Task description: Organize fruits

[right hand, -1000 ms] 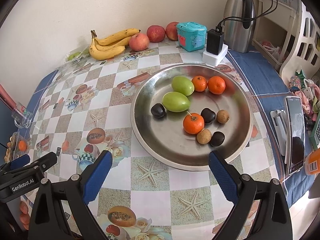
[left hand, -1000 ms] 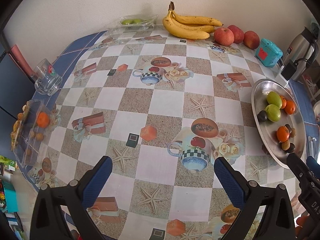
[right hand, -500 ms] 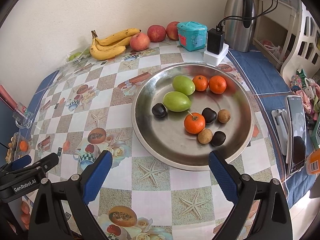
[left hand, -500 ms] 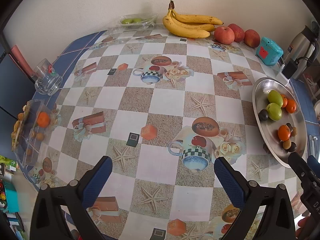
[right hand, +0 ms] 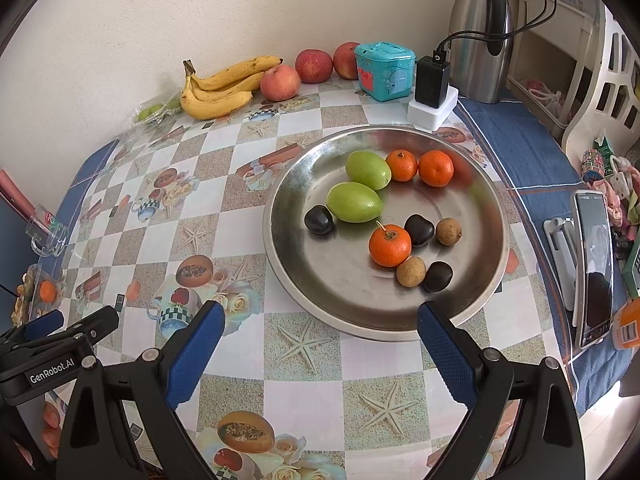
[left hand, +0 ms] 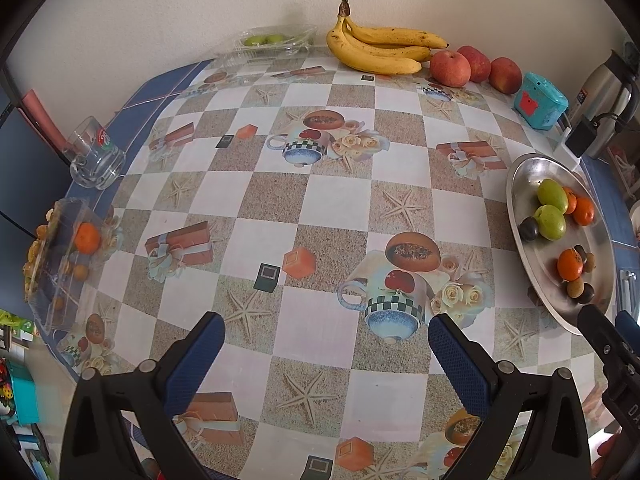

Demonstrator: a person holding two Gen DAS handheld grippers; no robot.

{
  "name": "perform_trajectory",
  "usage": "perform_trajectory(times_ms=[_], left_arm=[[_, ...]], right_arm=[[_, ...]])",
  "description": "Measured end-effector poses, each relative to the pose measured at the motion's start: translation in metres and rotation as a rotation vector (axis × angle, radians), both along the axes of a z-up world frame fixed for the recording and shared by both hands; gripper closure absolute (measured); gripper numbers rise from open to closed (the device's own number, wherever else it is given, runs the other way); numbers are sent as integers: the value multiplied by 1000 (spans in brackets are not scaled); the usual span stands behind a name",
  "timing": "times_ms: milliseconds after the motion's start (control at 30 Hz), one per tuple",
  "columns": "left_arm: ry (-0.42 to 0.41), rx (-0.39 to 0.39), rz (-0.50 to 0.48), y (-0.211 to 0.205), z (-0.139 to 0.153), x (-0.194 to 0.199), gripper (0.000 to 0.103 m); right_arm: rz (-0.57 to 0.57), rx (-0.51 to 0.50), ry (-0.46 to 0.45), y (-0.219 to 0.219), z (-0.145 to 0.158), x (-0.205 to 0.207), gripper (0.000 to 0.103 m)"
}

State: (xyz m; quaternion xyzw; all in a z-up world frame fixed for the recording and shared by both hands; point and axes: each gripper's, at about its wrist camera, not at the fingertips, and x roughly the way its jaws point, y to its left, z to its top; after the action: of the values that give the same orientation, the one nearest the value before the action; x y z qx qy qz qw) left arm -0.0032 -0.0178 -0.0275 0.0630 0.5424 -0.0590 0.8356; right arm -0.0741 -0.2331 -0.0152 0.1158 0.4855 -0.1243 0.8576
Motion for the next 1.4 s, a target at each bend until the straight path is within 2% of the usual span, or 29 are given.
perform_trajectory(times_ms=[1400], left_arm=[[30, 4, 19, 4, -5, 2, 0]], right_arm=[[-1, 5, 7, 1, -2, 0, 6]])
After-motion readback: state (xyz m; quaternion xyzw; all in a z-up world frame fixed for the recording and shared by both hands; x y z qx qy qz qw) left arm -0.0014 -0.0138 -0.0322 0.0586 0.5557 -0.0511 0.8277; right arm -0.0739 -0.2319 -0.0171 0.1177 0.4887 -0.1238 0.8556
